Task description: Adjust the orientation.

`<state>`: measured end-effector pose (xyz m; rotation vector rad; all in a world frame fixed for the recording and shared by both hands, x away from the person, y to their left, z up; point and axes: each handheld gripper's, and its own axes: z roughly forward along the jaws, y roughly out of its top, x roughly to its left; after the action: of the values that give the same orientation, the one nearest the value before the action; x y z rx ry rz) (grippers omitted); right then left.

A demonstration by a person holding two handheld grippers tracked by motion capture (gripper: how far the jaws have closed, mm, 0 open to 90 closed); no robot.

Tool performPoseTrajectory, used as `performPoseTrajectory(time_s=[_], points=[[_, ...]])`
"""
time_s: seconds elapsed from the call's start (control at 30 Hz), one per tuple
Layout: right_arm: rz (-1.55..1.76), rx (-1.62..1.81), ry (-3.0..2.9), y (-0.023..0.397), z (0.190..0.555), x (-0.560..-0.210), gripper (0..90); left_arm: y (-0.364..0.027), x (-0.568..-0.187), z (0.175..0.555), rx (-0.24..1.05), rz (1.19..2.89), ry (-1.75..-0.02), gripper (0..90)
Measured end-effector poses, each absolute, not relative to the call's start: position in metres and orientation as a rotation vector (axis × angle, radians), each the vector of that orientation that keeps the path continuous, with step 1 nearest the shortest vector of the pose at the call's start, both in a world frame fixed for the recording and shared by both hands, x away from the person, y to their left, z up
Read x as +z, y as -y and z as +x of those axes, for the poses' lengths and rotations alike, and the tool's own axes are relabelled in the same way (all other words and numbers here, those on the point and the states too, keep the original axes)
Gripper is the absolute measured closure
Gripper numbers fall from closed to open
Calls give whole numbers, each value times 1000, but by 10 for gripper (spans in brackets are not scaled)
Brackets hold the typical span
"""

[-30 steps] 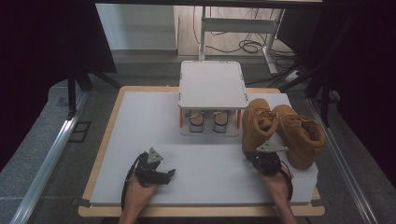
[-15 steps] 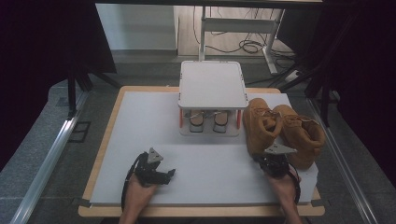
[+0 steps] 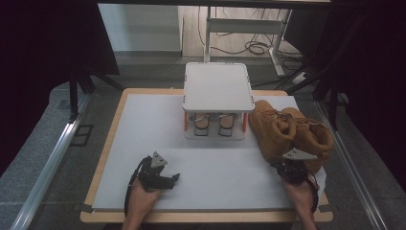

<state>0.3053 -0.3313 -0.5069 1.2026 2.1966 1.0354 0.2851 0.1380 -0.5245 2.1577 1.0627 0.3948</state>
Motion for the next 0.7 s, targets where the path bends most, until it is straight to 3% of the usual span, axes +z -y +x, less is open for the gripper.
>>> performPoseTrajectory(time_s=[0.13, 0.47, 0.7], points=[[1212, 1041, -2192, 333, 305, -508, 894, -138, -524, 285, 395, 2158, -1063, 138], [1201, 1036, -2191, 325, 299, -505, 676, -138, -524, 285, 397, 2157, -1062, 139], [1231, 1109, -2128, 329, 289, -491, 569, -138, -524, 285, 397, 2157, -1061, 139]])
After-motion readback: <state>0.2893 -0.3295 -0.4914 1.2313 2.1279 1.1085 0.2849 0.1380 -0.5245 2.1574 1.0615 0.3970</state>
